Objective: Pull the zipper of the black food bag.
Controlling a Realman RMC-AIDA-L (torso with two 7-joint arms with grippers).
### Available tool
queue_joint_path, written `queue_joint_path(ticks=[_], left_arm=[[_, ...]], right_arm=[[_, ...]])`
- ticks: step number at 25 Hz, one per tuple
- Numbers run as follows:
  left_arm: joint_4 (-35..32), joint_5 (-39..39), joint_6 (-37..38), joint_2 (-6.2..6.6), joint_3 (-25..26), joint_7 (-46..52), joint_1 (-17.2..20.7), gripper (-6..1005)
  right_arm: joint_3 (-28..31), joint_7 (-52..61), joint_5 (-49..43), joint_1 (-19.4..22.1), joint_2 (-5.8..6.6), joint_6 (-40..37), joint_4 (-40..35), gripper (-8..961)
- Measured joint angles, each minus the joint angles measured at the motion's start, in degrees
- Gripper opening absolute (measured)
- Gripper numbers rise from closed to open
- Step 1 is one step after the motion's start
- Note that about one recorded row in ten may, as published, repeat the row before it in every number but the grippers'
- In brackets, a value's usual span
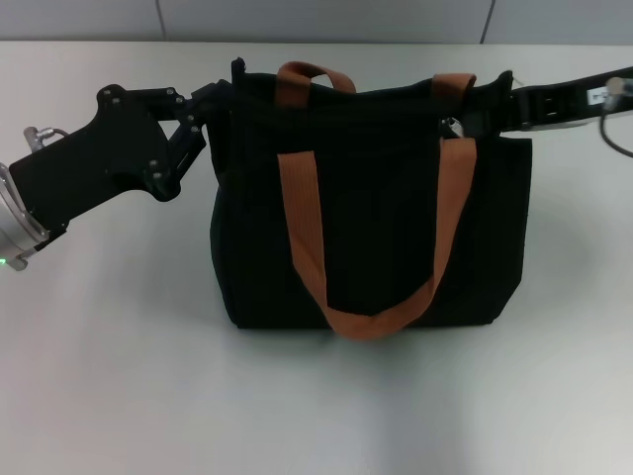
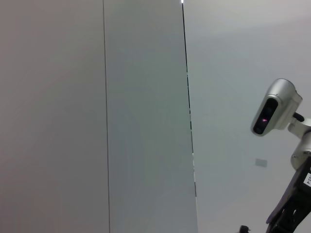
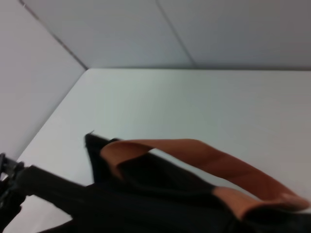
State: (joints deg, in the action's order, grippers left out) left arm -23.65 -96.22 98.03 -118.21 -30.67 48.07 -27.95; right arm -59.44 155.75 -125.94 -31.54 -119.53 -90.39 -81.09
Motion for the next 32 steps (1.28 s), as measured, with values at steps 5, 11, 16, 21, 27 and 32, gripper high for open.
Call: queue_joint_path(ticks=[5,11,16,21,27,32], left_arm=[[0.0,0.0,-0.1,0.12,0.0,0.0,0.0,26],[0.0,0.0,-0.3,0.11,0.0,0.0,-0.1,26],[0.0,0.0,-0.3,0.02,0.0,0.0,-0.1,26],[0.2,-0.1,-0.3,0.00,-0.2,0.2,0.1,26],[0.3,-0.2,-0.3,-0.01,-0.5,0.2,0.4,26],[0.4,-0.5,-0.5,0.00,-0.8,1.0,0.7,26]], right_arm=[[0.9,0.0,0.0,2.0,-0.05,-0.2,-1.6,-6],[2.0,-1.1,1.8,2.5,-0.09,-0.2,-1.4,-5],[7.2,-9.5,12.7,4.9,-0.06,-1.1,0.8,-1],[13.3,-21.4,24.8,6.1,0.62,-6.5,10.1,21],[18.2,-39.0,33.2,6.2,2.08,-17.8,23.1,231],[19.5,-59.4,34.5,6.7,3.32,-27.6,34.7,362]])
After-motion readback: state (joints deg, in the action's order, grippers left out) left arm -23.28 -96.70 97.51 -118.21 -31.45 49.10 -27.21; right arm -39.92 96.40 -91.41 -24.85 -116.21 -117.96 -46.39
